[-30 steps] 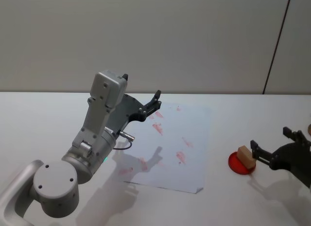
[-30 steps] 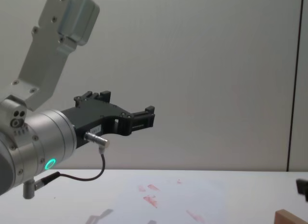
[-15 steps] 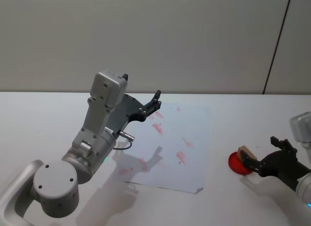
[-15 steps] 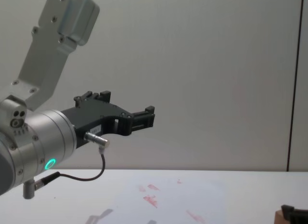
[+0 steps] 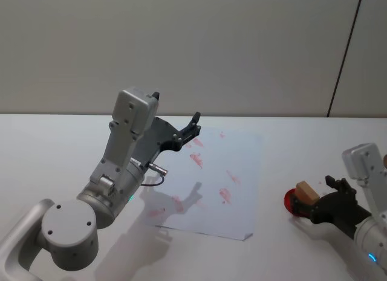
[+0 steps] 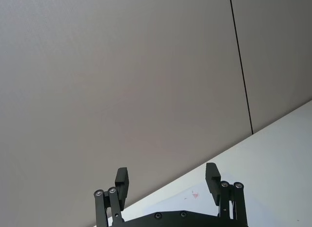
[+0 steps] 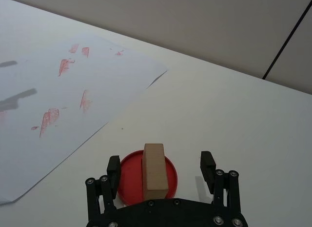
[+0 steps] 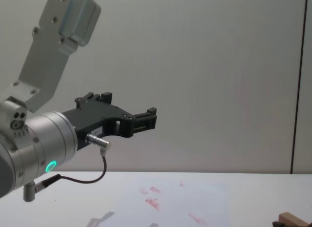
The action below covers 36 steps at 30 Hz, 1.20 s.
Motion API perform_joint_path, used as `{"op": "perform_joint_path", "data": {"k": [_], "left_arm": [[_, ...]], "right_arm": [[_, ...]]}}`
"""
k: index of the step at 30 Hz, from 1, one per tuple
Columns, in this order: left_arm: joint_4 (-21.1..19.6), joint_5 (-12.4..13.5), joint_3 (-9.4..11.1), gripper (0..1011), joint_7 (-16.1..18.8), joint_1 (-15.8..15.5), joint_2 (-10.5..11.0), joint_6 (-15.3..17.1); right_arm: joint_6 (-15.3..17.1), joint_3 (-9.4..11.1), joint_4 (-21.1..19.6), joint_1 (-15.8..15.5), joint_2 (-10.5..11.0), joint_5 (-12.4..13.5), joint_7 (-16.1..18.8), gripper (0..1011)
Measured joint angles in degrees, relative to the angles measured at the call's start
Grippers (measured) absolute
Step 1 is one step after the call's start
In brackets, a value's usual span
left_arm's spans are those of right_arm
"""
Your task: Use the one hand to pick up the stamp and affix it onto the A4 paper.
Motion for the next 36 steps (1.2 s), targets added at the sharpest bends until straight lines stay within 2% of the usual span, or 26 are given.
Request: {"op": "perform_joint_path", "data": {"k": [8, 10, 14, 18, 21, 24, 28, 29, 32, 33, 36], "left_arm": [[0.00, 0.00, 0.00, 1003, 0.00, 0.00, 0.00, 0.00], [0.00, 0.00, 0.00, 1003, 0.00, 0.00, 0.00, 0.00], [0.00, 0.00, 0.00, 1003, 0.00, 0.00, 0.00, 0.00], [0.00, 0.00, 0.00, 1003, 0.00, 0.00, 0.00, 0.00], [0.00, 0.00, 0.00, 1003, 0.00, 0.00, 0.00, 0.00], [0.00, 0.00, 0.00, 1003, 0.00, 0.00, 0.00, 0.00], [0.00, 0.00, 0.00, 1003, 0.00, 0.00, 0.00, 0.00], [0.00, 0.00, 0.00, 1003, 0.00, 0.00, 0.00, 0.00], [0.00, 0.00, 0.00, 1003, 0.00, 0.00, 0.00, 0.00], [0.00, 0.00, 0.00, 1003, 0.00, 0.00, 0.00, 0.00], [0.00, 0.00, 0.00, 1003, 0.00, 0.00, 0.00, 0.00]], "right_arm": [[0.17, -0.51, 1.41, 0.85, -0.88, -0.86, 0.37, 999], [0.21, -0.65, 1.77, 1.05, -1.12, -1.08, 0.45, 941], [0.23, -0.77, 2.08, 1.22, -1.31, -1.26, 0.52, 886], [0.27, -0.88, 2.38, 1.40, -1.50, -1.46, 0.60, 746], [0.29, -0.92, 2.49, 1.45, -1.58, -1.52, 0.63, 689], [0.32, -0.99, 2.63, 1.55, -1.67, -1.62, 0.67, 548], [0.32, -1.03, 2.72, 1.59, -1.75, -1.69, 0.69, 476], [0.32, -1.03, 2.76, 1.61, -1.76, -1.71, 0.70, 408], [0.32, -1.05, 2.81, 1.65, -1.80, -1.74, 0.72, 331], [0.32, -1.06, 2.82, 1.65, -1.81, -1.74, 0.73, 275], [0.32, -1.07, 2.86, 1.68, -1.83, -1.76, 0.76, 223]]}}
